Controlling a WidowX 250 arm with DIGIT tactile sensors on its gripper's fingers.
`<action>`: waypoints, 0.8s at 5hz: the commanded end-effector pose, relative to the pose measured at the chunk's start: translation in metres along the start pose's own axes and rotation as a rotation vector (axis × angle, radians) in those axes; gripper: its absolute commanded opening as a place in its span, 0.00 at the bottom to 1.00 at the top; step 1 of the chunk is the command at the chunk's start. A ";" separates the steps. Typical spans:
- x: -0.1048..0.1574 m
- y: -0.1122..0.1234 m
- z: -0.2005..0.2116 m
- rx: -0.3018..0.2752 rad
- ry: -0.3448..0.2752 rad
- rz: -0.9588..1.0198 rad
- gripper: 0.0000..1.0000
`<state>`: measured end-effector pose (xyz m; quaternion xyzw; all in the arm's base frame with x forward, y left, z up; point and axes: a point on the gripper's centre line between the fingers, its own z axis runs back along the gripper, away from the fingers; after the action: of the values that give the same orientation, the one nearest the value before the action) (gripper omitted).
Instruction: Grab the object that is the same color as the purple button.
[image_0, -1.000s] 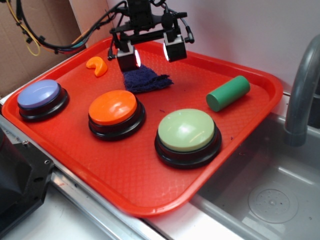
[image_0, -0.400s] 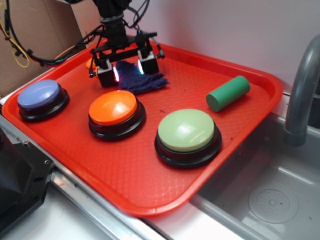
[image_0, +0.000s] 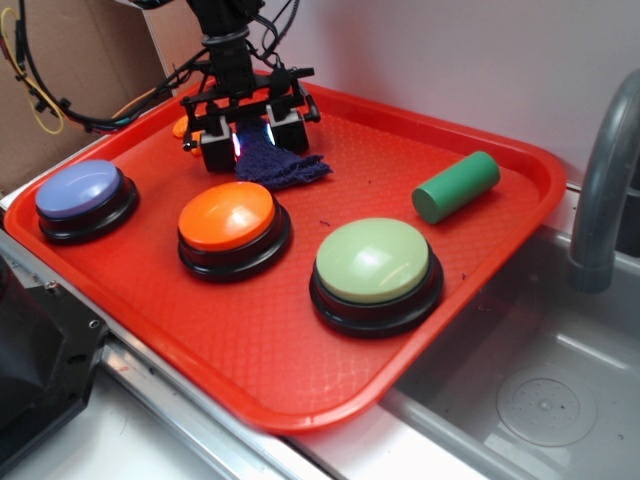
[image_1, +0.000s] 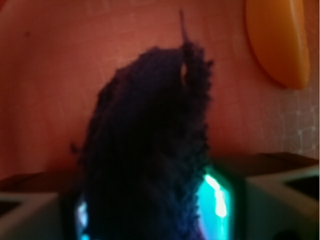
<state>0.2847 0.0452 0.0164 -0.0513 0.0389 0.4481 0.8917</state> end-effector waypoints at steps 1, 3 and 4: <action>-0.032 0.000 0.105 -0.034 -0.163 -0.541 0.00; -0.076 0.014 0.201 -0.044 -0.222 -0.795 0.00; -0.083 0.016 0.229 -0.044 -0.197 -0.807 0.00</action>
<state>0.2287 -0.0007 0.2357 -0.0426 -0.0501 0.0629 0.9959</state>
